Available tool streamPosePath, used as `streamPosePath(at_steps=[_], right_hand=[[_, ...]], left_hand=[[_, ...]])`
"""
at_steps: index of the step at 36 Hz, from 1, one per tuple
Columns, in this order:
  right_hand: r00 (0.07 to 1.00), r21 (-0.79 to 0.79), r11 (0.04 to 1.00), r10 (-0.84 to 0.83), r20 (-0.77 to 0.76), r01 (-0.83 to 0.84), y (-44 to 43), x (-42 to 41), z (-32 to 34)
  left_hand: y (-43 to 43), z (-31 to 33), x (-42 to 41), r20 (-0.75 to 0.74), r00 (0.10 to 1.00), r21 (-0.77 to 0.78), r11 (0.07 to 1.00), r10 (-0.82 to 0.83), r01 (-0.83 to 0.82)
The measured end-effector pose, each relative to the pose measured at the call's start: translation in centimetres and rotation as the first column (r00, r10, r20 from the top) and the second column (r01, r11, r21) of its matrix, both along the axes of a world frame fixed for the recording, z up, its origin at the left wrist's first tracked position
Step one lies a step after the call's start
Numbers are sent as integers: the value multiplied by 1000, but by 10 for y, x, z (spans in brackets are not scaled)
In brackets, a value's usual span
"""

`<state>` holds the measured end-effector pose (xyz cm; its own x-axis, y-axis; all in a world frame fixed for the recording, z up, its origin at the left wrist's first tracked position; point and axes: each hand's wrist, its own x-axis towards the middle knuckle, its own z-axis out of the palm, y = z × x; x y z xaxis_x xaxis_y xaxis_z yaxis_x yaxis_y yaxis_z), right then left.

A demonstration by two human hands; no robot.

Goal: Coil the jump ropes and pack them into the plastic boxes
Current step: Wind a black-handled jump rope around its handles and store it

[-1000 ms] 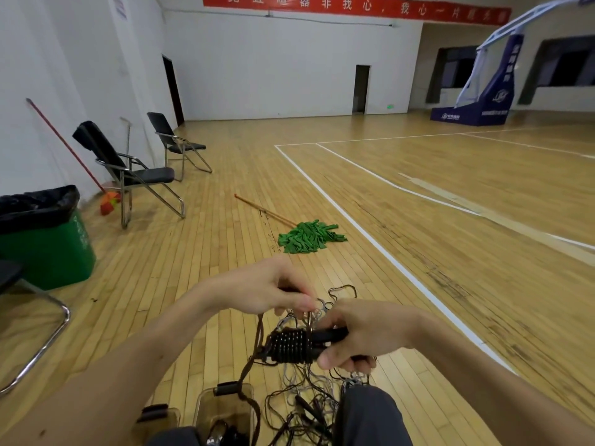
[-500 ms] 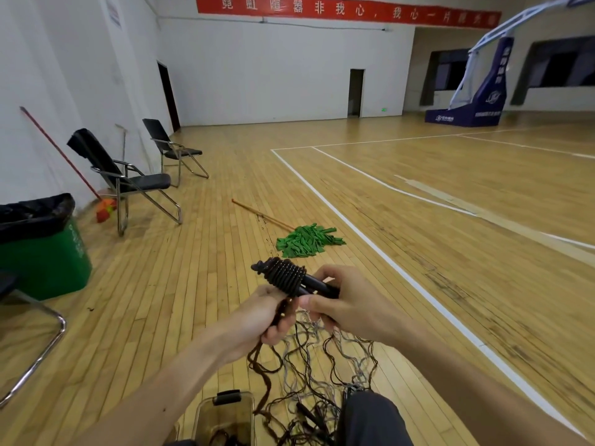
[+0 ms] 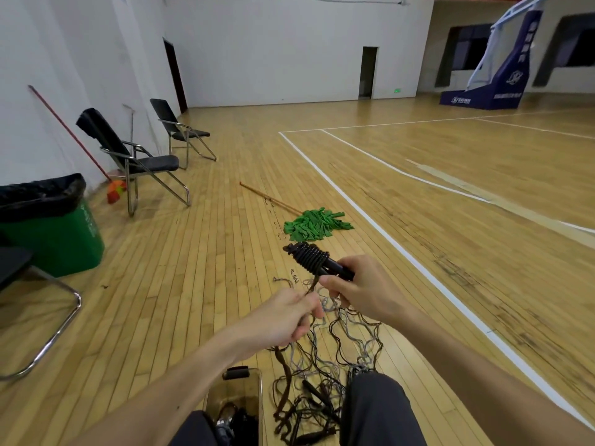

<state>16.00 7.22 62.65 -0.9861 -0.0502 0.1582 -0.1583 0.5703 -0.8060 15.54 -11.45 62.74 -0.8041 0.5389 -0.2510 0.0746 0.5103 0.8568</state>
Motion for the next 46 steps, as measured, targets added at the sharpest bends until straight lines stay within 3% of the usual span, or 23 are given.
streamPosePath(at_steps=[5, 8, 15, 22, 27, 32, 38, 41, 44, 46], right_hand=[[990, 63, 998, 14, 139, -23, 1, -4, -14], [954, 81, 993, 59, 295, -87, 4, -4, -15], [765, 122, 924, 221, 605, -364, -1, 6, -8], [643, 81, 815, 388, 660, -574, -10, 18, 3], [599, -6, 775, 494, 630, -632, -13, 18, 10], [586, -84, 740, 591, 555, -667, -13, 17, 14], [692, -274, 795, 606, 393, -541, -3, 12, 19], [724, -313, 807, 589, 359, -501, -3, 8, 13], [732, -361, 797, 595, 333, -484, -3, 4, 5], [750, -395, 795, 586, 307, -460, -3, 1, 0]], left_hand=[[0, -1, 3, -236, 949, -310, 942, -208, 130], [-4, 4, 2, -297, 904, -468, 872, -308, 143], [-10, 21, -6, -344, 790, -607, 762, -507, 225], [-16, 22, -25, -307, 827, -396, 853, -471, 339], [-22, 20, -33, -133, 905, -129, 912, -405, 389], [-27, 9, -42, -27, 915, 64, 912, -403, 404], [-30, -15, -46, 103, 967, 435, 885, -233, 167], [-27, -31, -44, 59, 992, 446, 892, -114, 76], [-21, -40, -42, 207, 978, 440, 893, -2, -91], [-15, -42, -37, 239, 971, 407, 907, 11, -110]])
